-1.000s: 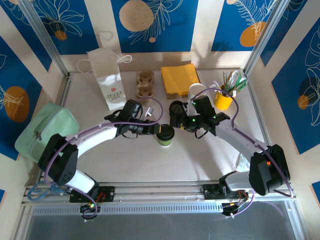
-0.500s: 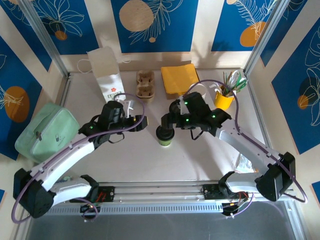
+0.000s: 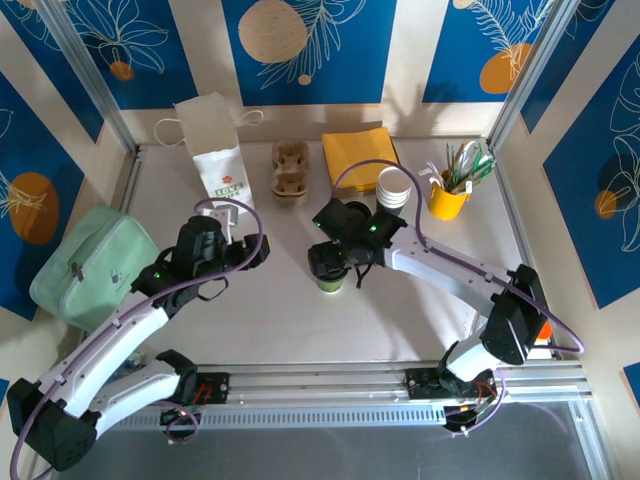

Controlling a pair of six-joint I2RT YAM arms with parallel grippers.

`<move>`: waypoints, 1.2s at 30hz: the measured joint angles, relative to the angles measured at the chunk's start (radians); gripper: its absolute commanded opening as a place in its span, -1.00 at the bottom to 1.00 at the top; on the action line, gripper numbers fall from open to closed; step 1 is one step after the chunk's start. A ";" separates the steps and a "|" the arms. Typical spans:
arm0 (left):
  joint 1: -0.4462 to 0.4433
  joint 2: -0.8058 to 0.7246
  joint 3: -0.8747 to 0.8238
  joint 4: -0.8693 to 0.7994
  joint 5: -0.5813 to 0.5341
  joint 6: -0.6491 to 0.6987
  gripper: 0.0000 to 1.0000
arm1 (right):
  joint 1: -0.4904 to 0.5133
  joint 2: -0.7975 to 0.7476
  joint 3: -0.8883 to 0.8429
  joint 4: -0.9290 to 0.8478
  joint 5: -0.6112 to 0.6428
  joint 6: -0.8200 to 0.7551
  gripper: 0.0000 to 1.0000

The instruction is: Pack the takeout coffee

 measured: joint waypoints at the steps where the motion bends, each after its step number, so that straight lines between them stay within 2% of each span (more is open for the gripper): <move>1: 0.002 -0.001 -0.002 0.001 -0.002 0.000 0.46 | 0.005 0.014 0.009 -0.007 0.005 0.000 0.84; 11: 0.007 -0.001 -0.017 -0.001 -0.002 -0.001 0.48 | 0.021 0.094 0.064 -0.059 0.038 0.008 0.79; 26: 0.017 -0.001 -0.032 -0.001 0.001 -0.011 0.49 | 0.021 0.152 0.087 -0.060 0.035 0.010 0.51; 36: 0.021 -0.001 -0.048 0.002 0.002 -0.011 0.49 | 0.015 0.156 0.093 -0.061 0.034 0.010 0.52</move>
